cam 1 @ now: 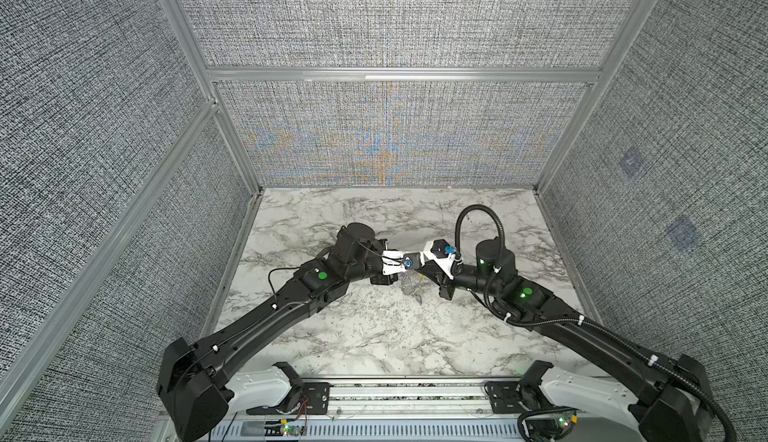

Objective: Remove the keys from the keyring

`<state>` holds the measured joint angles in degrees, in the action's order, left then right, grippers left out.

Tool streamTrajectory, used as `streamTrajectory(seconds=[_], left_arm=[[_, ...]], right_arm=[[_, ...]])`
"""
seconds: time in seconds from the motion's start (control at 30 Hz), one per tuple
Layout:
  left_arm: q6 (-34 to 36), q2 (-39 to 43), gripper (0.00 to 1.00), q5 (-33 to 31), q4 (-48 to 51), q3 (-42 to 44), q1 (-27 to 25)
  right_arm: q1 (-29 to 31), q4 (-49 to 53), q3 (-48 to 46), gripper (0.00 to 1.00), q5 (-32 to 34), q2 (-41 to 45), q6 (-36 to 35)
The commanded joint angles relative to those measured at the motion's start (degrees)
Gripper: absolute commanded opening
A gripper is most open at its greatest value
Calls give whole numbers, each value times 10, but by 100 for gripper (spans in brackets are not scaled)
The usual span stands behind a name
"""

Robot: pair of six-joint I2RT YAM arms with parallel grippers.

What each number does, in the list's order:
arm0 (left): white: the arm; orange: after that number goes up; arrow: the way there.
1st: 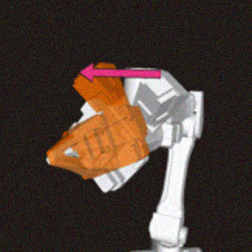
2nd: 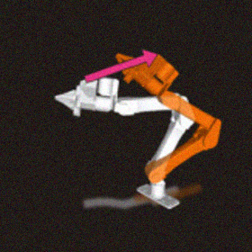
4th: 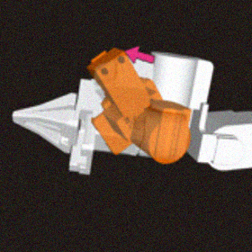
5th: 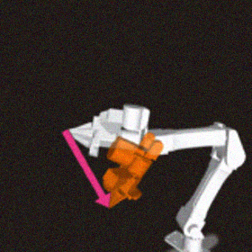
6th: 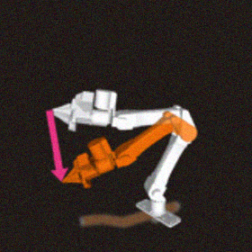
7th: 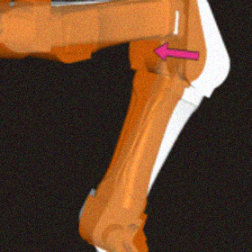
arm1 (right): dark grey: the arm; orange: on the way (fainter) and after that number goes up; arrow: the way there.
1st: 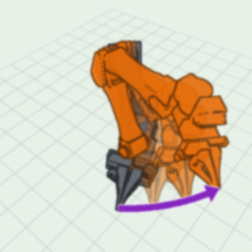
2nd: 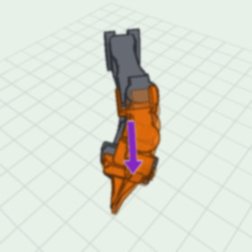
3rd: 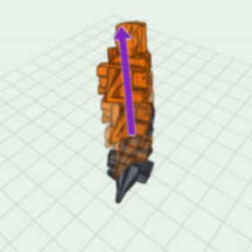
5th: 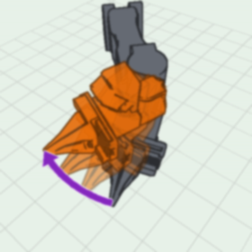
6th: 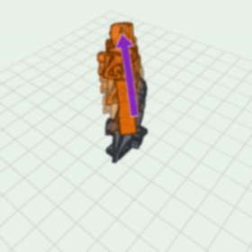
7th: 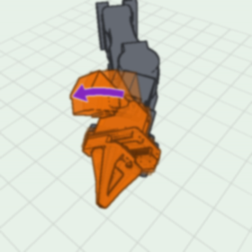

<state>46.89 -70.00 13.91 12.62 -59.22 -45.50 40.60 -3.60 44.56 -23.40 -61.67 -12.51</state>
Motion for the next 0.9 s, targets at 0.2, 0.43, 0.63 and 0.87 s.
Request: streamTrajectory(seconds=[0.2,0.43,0.63,0.87], left_arm=[[-11,-7,0,13,-39,-6,2],[-11,-7,0,15,-37,-7,2],[-11,-6,0,10,-33,-10,2],[-12,-1,0,-3,-15,-9,3]], right_arm=[[3,-8,4,0,-62,-6,-3],[3,-3,4,0,-52,-5,-4],[3,0,-1,0,-39,-1,-6],[2,-3,-8,0,2,9,-2]])
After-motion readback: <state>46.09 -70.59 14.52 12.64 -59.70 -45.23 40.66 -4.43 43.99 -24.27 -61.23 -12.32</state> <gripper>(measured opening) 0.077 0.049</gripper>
